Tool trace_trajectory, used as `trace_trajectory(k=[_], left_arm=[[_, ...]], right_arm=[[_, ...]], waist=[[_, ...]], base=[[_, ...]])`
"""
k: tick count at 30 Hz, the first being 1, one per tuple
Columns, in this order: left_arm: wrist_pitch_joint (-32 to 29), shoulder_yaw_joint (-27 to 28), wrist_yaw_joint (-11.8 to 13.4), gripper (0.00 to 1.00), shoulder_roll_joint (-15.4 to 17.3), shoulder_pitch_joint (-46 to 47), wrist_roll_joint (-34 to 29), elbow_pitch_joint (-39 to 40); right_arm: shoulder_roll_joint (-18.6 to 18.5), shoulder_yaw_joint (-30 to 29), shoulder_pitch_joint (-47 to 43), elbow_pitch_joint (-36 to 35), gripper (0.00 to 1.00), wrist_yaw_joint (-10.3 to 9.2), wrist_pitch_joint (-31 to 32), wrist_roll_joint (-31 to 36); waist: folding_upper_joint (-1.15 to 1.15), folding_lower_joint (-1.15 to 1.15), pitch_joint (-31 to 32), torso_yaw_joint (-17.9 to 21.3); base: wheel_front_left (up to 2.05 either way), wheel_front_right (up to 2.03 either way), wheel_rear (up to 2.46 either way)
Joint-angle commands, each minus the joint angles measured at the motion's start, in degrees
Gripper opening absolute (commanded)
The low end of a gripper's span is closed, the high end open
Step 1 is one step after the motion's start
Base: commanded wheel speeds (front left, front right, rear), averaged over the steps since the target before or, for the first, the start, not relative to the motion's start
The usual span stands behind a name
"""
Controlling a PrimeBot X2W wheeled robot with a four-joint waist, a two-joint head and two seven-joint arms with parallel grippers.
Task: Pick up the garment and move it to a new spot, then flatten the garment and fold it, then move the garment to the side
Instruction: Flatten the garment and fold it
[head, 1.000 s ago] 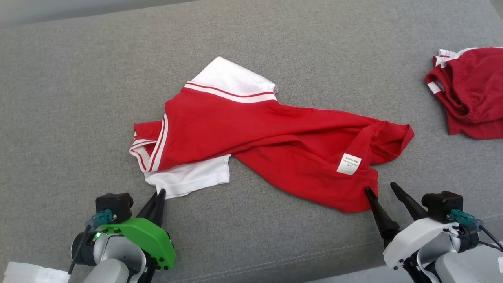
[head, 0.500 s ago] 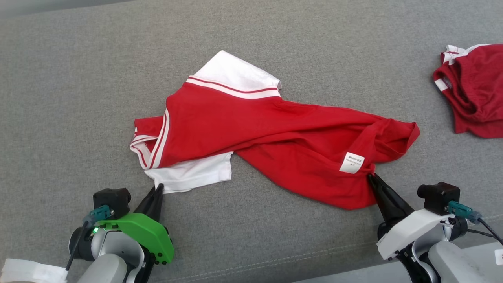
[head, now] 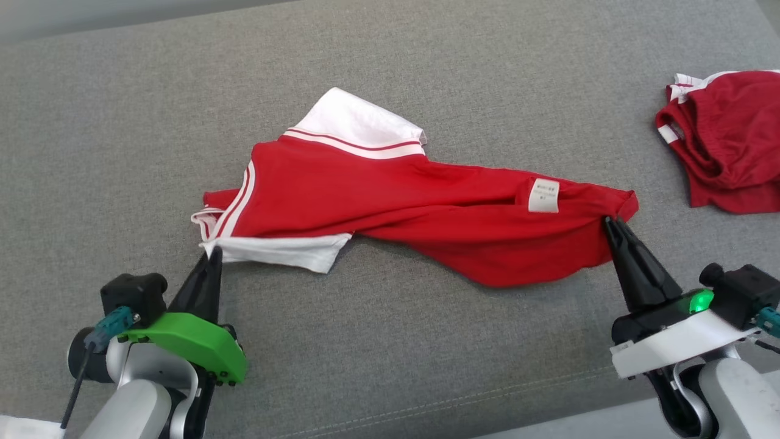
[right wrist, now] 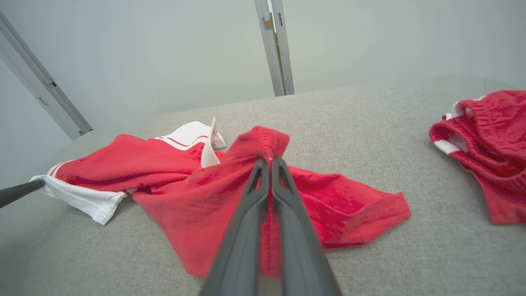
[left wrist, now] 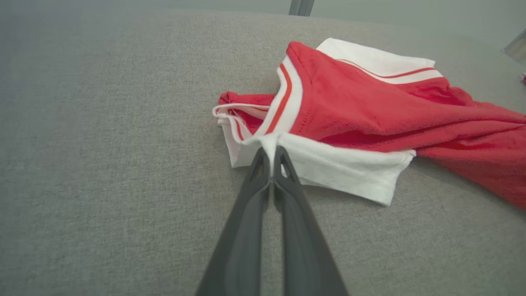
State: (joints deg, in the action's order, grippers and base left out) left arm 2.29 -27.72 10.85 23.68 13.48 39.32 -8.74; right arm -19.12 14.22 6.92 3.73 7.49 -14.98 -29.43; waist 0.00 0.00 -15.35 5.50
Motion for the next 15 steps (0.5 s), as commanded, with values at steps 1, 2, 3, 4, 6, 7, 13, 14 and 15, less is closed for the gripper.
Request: trace_trajectory(k=[1,2,3,4,6,7,13,14,15], left_arm=[[0.37,0.35,0.60,0.00,0.71,-0.60,-0.37,1.00],[0.69,0.77,1.10,0.00,1.06,-0.62,-0.79,2.93],[0.86,1.20,1.64,0.00,1.60,-0.53,-1.14,4.91],[0.81,1.51,2.18,0.00,2.36,-0.35,-1.62,6.84],[0.58,2.43,3.13,0.00,3.38,0.53,-2.26,11.18],[0.30,2.80,3.44,0.00,3.99,1.19,-2.69,13.28],[-2.08,5.91,4.46,0.00,7.81,10.33,-5.75,25.27],[-2.40,6.35,4.44,0.00,8.09,12.31,-6.22,26.40],[-2.76,6.61,4.24,0.00,8.22,14.35,-6.45,27.29]], right_arm=[[-0.02,-0.69,-0.62,-1.01,0.00,0.00,-0.17,0.74],[0.14,-1.78,-0.79,-2.82,0.00,0.00,-0.18,1.51],[0.28,-3.06,-0.74,-4.45,0.00,-0.01,-0.19,2.41],[0.43,-4.10,-0.43,-5.79,0.00,-0.01,-0.19,3.19],[0.83,-6.08,1.47,-8.29,0.00,0.00,-0.20,4.65],[0.83,-6.96,2.41,-9.03,0.00,0.00,0.05,5.11],[-0.06,-10.31,13.19,-12.57,0.00,0.00,2.92,7.99],[-0.41,-10.31,15.02,-12.52,0.00,0.00,3.54,8.11],[-0.82,-10.24,16.73,-12.25,0.00,0.00,4.00,8.27]], waist=[[0.00,0.00,0.47,-0.07],[0.00,0.00,0.78,-0.20],[0.00,0.00,1.11,-0.34],[0.00,0.00,1.43,-0.48],[0.00,0.00,2.15,-0.63],[0.00,0.00,2.53,-0.78],[0.00,0.00,4.65,-2.54],[0.00,0.00,4.95,-2.74],[0.00,0.00,5.27,-2.93]], base=[[0.00,0.00,0.00],[0.00,0.00,0.00],[0.00,0.00,0.00],[0.00,0.00,0.00],[0.00,0.00,0.00],[0.00,0.00,0.00],[0.00,0.00,0.00],[0.00,0.00,0.00],[0.00,0.00,0.00]])
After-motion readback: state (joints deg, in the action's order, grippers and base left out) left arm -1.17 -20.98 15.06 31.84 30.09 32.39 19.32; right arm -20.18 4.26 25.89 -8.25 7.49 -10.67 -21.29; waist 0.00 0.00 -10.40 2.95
